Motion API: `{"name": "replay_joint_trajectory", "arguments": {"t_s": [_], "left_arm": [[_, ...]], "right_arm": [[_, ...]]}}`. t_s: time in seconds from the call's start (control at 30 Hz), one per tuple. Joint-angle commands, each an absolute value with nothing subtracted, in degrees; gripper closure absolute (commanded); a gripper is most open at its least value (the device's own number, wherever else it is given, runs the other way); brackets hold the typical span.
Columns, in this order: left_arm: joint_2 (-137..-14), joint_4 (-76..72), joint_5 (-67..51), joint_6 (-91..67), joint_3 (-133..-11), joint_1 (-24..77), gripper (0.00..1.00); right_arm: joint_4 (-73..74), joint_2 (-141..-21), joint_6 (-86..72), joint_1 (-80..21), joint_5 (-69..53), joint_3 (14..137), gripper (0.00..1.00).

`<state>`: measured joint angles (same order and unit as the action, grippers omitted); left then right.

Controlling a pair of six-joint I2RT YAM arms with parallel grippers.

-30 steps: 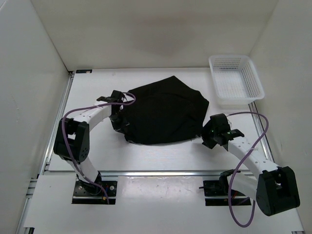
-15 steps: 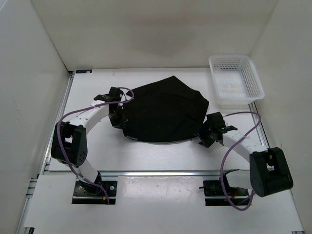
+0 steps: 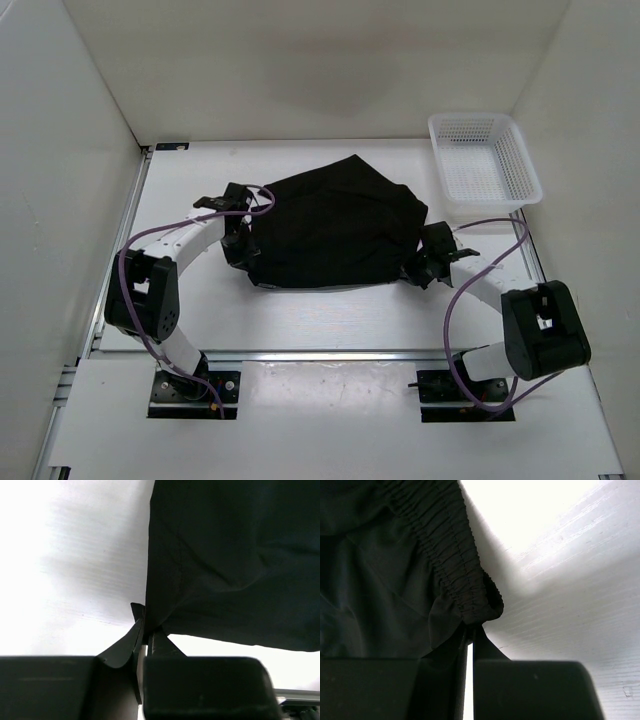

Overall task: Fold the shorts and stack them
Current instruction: Flatten the shorts out

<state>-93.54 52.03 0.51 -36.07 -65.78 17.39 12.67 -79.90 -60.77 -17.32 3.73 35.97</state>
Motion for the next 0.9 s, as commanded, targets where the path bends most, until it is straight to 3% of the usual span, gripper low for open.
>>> {"name": "replay_joint_trajectory", "arguments": {"t_s": [0.0, 0.03, 0.07, 0.1, 0.13, 0.17, 0.27, 0.3, 0.57, 0.7, 0.77, 0.87], "left_arm": [[-91.49, 52.21, 1.85, -36.65, -63.46, 17.4, 0.9], [-90.62, 52.21, 1.85, -36.65, -63.46, 17.4, 0.82], [-90.01, 52.21, 1.32, -36.65, -62.76, 17.4, 0.42], [-90.0, 52.21, 1.32, -36.65, -61.8, 17.4, 0.19], [-90.0, 51.68, 1.32, -36.65, -61.79, 17.4, 0.14], [-90.0, 51.16, 0.8, -36.65, -61.09, 17.4, 0.16], [-90.52, 50.54, 0.26, -36.65, -60.56, 17.4, 0.4], [-90.53, 50.54, 0.26, -37.17, -60.56, 17.4, 0.42], [-93.16, 50.01, 1.49, -38.23, -60.56, 17.4, 0.39], [-95.79, 48.96, 2.72, -38.84, -61.7, 17.4, 0.28], [-96.59, 48.34, 2.72, -38.85, -62.4, 17.4, 0.29], [-98.78, 48.34, 2.72, -38.85, -64.16, 17.4, 0.41]], "right_arm": [[12.92, -77.96, -59.41, -17.14, 5.19, 37.79, 1.0], [13.53, -77.44, -58.89, -17.14, 5.19, 37.79, 1.0], [13.54, -77.43, -58.89, -17.14, 5.19, 37.79, 1.0], [13.54, -77.43, -58.89, -17.14, 5.19, 37.27, 1.0], [13.54, -77.43, -58.89, -17.14, 4.66, 37.27, 1.0], [13.54, -77.43, -58.89, -17.14, 4.66, 37.27, 1.0], [13.54, -77.43, -58.89, -17.14, 4.66, 36.74, 1.0], [13.54, -77.43, -58.36, -17.14, 4.66, 36.74, 1.0], [14.06, -76.29, -57.83, -17.14, 4.66, 36.74, 1.0], [14.58, -75.77, -57.83, -17.14, 4.66, 36.74, 1.0], [14.59, -75.76, -57.3, -17.14, 4.66, 36.74, 1.0], [14.59, -75.76, -57.3, -17.14, 4.66, 36.22, 1.0]]}}
